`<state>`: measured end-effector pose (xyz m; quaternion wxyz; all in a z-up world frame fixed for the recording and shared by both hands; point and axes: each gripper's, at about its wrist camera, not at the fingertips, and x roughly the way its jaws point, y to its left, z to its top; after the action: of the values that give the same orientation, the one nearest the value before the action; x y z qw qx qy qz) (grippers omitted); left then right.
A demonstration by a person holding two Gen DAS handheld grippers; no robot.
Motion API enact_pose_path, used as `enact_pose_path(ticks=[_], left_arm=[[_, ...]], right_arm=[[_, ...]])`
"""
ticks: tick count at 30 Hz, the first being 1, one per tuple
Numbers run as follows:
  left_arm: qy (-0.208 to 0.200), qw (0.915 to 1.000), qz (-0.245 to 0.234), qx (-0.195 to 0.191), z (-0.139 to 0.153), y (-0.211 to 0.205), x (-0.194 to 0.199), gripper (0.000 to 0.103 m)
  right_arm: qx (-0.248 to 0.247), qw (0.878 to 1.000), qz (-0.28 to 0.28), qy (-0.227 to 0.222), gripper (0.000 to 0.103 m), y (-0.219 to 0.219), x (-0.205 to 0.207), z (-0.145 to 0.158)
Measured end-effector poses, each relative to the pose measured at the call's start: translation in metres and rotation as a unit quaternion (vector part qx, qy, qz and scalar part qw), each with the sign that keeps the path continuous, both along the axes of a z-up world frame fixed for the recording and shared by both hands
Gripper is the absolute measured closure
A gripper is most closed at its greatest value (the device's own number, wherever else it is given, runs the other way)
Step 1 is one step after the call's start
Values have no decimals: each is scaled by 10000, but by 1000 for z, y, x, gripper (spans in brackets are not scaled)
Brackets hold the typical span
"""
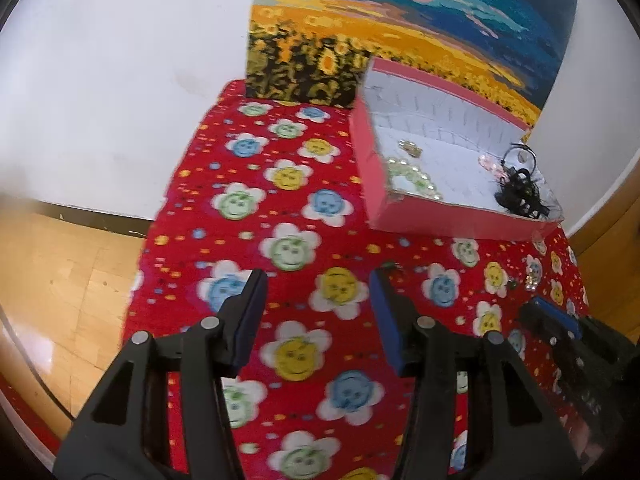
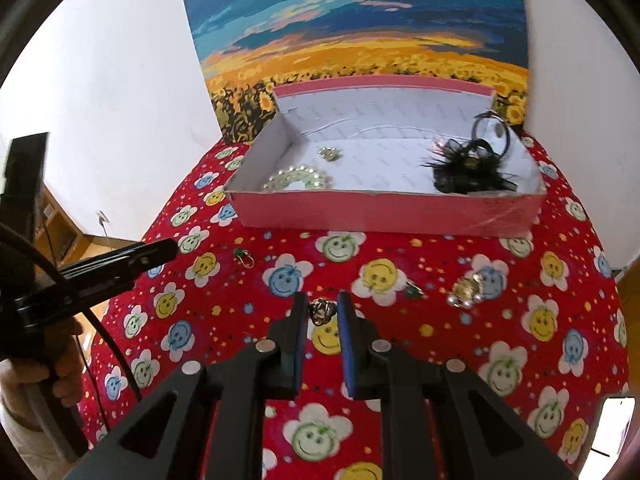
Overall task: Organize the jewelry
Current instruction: 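Close the left tool on the green-stone ring while the right tool holds the gold ring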
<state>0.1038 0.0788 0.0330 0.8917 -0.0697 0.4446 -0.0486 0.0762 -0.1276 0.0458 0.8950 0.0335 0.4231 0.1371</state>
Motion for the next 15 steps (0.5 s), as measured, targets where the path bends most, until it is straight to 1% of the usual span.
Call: enact_pose_path(ticks=[4, 9, 12, 15], left_arm=[[23, 9998, -152, 103, -2, -22, 4, 58], [1, 9983, -388, 439, -9, -51, 9, 58], [9, 9969, -487, 625, -15, -63, 14, 58], [35, 9959, -506, 743, -20, -69, 17, 59]], right_arm=[[96, 9999, 0, -74, 86, -11, -5, 0], [271, 9996, -87, -87, 86, -27, -8, -1], [366, 9992, -160, -32, 86, -35, -6, -5], [491, 9986, -174, 118, 86, -39, -3, -11]])
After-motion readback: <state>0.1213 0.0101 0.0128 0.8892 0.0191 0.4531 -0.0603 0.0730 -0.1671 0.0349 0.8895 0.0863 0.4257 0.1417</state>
